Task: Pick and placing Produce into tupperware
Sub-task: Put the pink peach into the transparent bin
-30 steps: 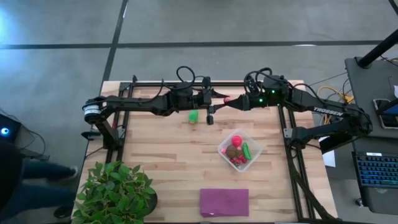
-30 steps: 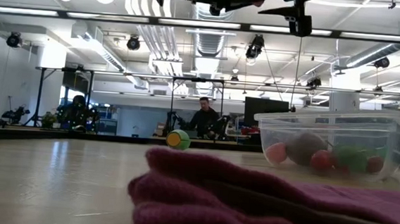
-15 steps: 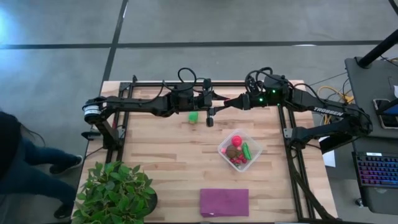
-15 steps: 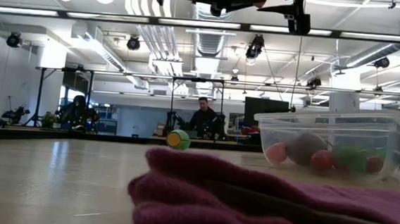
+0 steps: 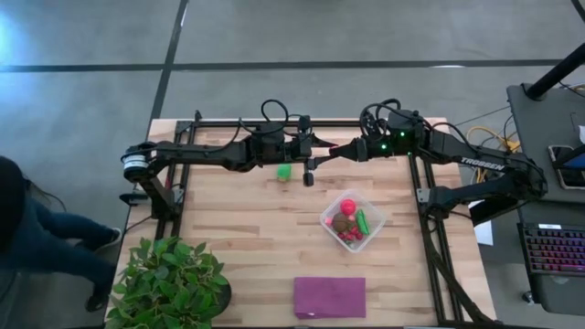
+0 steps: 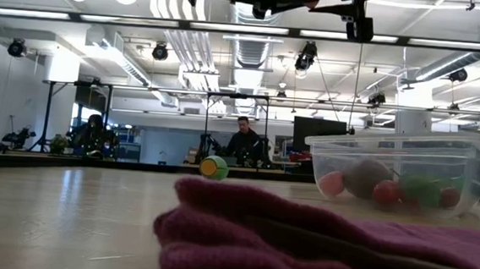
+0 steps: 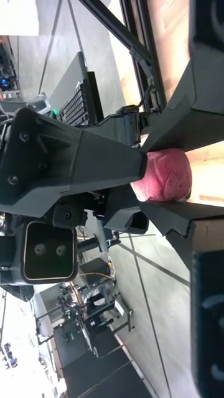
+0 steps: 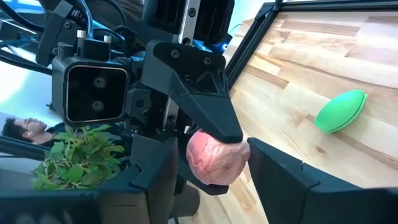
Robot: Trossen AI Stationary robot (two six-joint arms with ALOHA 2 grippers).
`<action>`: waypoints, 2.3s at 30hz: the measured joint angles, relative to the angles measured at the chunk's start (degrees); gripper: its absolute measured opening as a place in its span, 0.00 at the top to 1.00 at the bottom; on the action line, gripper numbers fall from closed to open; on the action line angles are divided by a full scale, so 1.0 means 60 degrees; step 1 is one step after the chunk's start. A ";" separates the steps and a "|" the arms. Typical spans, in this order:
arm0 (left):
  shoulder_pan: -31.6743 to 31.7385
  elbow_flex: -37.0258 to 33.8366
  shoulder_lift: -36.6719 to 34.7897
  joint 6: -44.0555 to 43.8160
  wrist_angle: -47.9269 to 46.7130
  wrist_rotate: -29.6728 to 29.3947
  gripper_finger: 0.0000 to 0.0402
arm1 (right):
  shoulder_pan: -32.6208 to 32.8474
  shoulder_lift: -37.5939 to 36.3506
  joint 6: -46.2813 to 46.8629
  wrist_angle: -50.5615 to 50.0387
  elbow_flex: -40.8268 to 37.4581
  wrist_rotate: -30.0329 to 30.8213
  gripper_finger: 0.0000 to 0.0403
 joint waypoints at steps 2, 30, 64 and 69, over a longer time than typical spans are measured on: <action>0.0000 0.0000 0.0000 -0.0004 0.0003 0.0003 0.75 | 0.0000 0.0000 -0.0004 -0.0006 0.0000 0.0000 0.56; 0.0000 -0.0011 0.0000 -0.0528 -0.0050 -0.0206 0.56 | 0.0000 -0.0007 -0.0038 0.0043 -0.0001 -0.0020 0.67; 0.0171 -0.1952 -0.2475 -0.0623 -0.3850 -0.2534 0.56 | 0.4264 0.1254 0.1869 -0.5995 -0.0749 0.0295 0.67; 0.0246 -0.2591 -0.2777 -0.1342 -0.3891 -0.2830 0.56 | 0.4539 0.2483 0.1799 -0.5937 -0.0780 0.1147 0.67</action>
